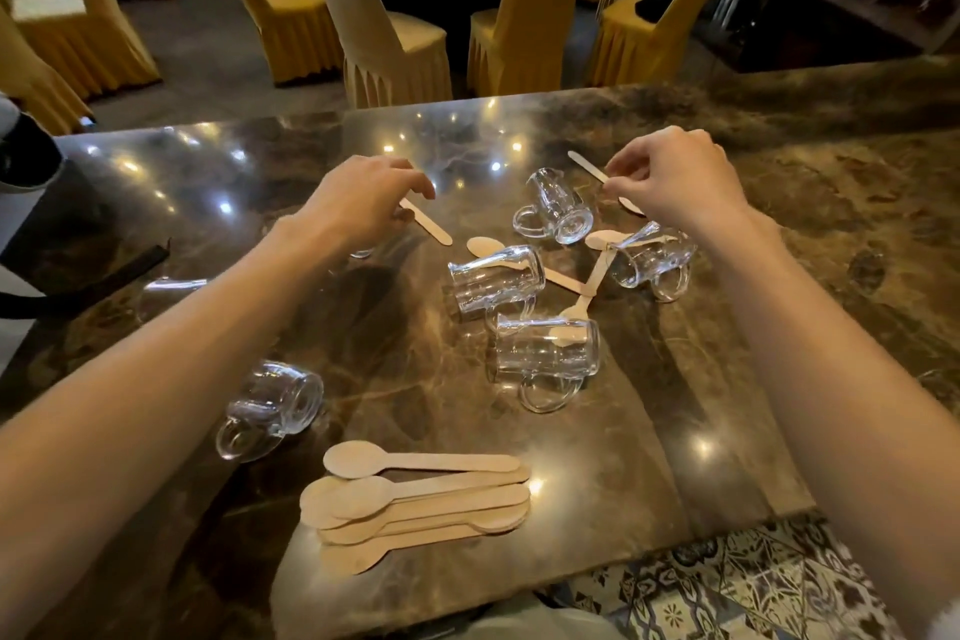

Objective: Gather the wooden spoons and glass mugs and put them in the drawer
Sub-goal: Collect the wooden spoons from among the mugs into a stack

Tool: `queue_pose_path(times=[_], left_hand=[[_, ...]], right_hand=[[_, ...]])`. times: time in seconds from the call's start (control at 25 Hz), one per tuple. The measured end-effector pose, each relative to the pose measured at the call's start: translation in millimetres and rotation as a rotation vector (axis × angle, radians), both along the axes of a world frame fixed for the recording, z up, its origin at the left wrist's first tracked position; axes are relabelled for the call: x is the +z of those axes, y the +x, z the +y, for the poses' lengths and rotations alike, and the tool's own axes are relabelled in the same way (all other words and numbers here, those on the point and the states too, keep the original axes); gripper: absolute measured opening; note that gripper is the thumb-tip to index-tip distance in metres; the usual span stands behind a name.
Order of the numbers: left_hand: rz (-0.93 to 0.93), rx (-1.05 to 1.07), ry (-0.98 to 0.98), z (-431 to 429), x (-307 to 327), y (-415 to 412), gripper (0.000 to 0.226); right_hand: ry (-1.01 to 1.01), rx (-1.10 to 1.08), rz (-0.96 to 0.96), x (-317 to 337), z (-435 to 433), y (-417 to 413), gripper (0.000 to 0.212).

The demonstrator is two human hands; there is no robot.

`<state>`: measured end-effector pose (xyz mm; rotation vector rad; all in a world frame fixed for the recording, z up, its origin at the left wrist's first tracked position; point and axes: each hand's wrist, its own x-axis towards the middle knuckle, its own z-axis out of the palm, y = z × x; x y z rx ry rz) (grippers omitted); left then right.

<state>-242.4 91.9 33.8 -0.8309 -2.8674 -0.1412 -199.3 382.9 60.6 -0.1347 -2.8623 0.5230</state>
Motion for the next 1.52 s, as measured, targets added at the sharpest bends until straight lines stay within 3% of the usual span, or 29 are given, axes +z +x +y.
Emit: queue_pose_path(times=[0.28, 0.68, 0.92, 1.2, 1.52], left_hand=[[-0.065, -0.027, -0.184, 12.6, -18.9, -48.4, 0.04], [-0.173, -0.123, -0.258, 11.0, -24.7, -75.8, 0.029], [-0.203, -0.165, -0.269, 10.0, -25.8, -84.2, 0.019], [-0.182, -0.196, -0.139, 4.8, -24.5, -79.4, 0.014], [-0.094, -0.145, 0.362, -1.3, 19.8, -37.1, 0.018]], right_hand=[[-0.028, -0.079, -0.105, -20.3, 24.4, -49.7, 0.023], [0.046, -0.219, -0.325, -62.4, 46.6, -89.0, 0.026], [0.048, -0.253, -0.322, -66.9, 45.2, -93.9, 0.025], [0.006, -0.197, -0.08, -52.7, 34.4, -80.3, 0.026], [-0.135, 0.085, 0.058, -6.8, -11.1, -17.3, 0.024]])
